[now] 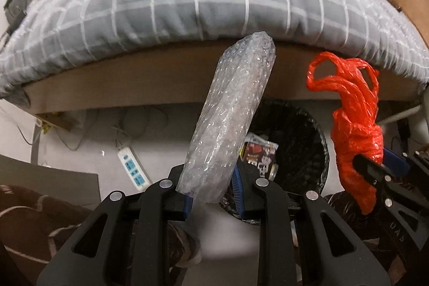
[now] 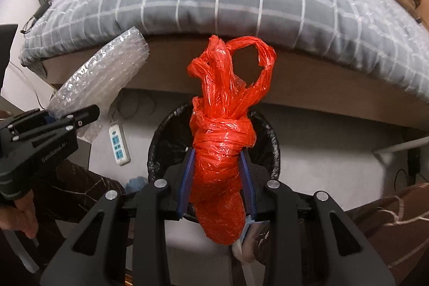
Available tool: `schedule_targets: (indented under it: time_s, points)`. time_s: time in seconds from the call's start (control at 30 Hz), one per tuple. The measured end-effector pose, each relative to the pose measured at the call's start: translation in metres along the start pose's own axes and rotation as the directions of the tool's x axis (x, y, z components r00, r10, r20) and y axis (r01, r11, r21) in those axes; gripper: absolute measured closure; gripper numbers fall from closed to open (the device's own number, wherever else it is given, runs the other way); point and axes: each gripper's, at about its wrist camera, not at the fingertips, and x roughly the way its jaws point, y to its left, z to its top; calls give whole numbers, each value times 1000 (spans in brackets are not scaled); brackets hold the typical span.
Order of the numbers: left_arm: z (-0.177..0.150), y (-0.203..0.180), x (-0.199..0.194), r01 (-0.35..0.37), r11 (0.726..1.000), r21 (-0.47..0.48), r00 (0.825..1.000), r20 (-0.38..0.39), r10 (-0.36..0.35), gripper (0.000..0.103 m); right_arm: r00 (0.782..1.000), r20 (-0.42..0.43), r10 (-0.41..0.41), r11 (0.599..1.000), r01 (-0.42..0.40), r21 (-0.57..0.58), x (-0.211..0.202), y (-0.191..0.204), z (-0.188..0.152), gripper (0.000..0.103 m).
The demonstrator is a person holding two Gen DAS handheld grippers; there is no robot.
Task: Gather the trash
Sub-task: 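Carry the bubble wrap and red bag with both tools over the black bin, then open the right tool to drop the red bag into the bin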
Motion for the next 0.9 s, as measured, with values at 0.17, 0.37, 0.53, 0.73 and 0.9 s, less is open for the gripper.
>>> schedule_targets:
  time_s: [0.17,0.37,0.53,0.73,0.9]
  points:
    - [2,10,18,-7,1000,-12,999,-32,6,80,998,-54,12,1000,-12,6,27,2,7,71]
    - [6,28,32,-33,999,-43,998,-57,30,80,995,-100,27,1000,-28,-14,50,10,13,71]
    - [5,39,39,-39,997,-61,997,-71,35,80,994,-108,33,999,-36,-26,60,15,15,69]
    - [1,46,39,-41,996,-79,997,-75,35,80,996,-84,15,1000,-17,-18,60,17,23,55]
    - [1,41,36,-30,997,-68,997,-69,26,80,998,-55,-17,1000,17,-14,54,10,23,37]
